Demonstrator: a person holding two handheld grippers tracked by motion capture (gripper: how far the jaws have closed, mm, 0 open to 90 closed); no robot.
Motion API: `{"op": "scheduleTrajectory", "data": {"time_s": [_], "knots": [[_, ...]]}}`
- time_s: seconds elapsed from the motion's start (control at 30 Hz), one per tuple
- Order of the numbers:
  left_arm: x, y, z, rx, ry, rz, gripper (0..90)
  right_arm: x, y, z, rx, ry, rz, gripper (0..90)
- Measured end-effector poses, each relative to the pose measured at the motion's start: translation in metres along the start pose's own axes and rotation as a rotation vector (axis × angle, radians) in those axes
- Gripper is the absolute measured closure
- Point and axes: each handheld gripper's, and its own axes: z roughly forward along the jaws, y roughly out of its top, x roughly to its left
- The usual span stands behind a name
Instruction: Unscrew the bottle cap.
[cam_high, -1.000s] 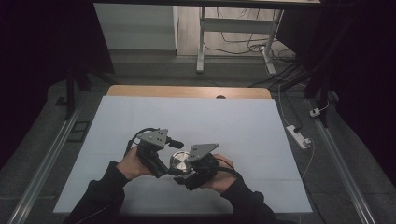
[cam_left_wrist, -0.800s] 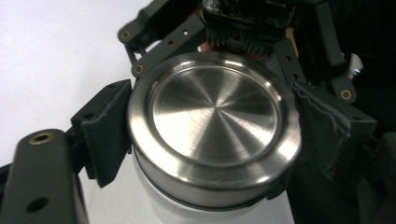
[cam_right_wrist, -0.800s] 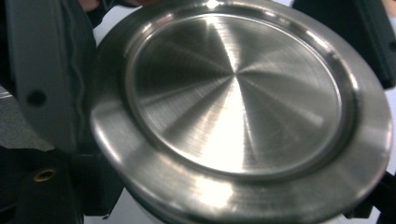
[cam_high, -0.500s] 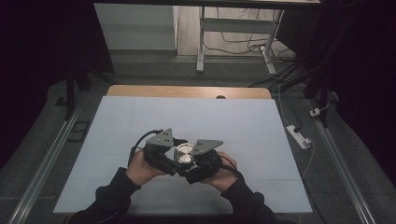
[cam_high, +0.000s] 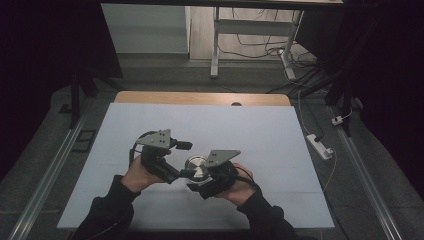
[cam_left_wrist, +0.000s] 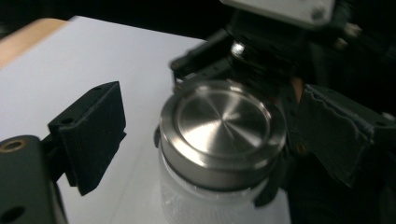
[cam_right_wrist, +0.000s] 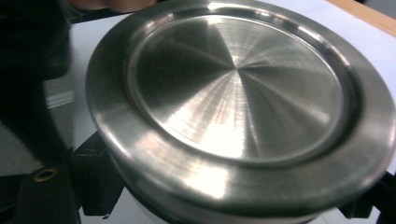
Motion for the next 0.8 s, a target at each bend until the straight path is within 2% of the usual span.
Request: {"op": "scheduleTrajectory", "data": {"time_s": [0.1, 0.3, 0.37, 0.43, 0.53, 0.63, 0.7, 0.77, 0.8], "knots": [[0.002, -0.004, 0.001, 0.01, -0.077, 0.018, 9.6, 0.004, 0.001, 0.001, 0.008, 0.036, -0.023, 15.1], [-0.003, -0.005, 0.014, 0.074, -0.114, 0.072, 12.5, 0.01, 0.002, 0.004, 0.019, 0.059, -0.053, 15.0], [-0.005, -0.005, 0.017, 0.092, -0.09, 0.085, 16.4, 0.01, 0.002, 0.004, 0.023, 0.056, -0.053, 15.0], [-0.006, -0.005, 0.018, 0.085, -0.072, 0.083, 19.8, 0.009, 0.002, 0.002, 0.024, 0.05, -0.05, 15.0], [-0.008, -0.003, 0.02, 0.075, -0.015, 0.06, 20.0, 0.007, 0.003, 0.001, 0.02, 0.019, -0.042, 15.0], [-0.012, -0.001, 0.025, 0.075, 0.064, 0.034, 20.1, 0.003, 0.002, 0.0, 0.017, -0.016, -0.017, 15.0], [-0.017, 0.001, 0.03, 0.077, 0.134, 0.007, 20.1, 0.001, 0.001, 0.0, 0.021, -0.051, -0.008, 15.0], [-0.021, 0.003, 0.036, 0.075, 0.214, -0.026, 20.1, -0.002, 0.0, 0.001, 0.018, -0.082, 0.021, 15.0], [-0.021, 0.003, 0.036, 0.075, 0.214, -0.026, 20.1, -0.004, 0.0, 0.001, 0.016, -0.098, 0.033, 15.0]]}}
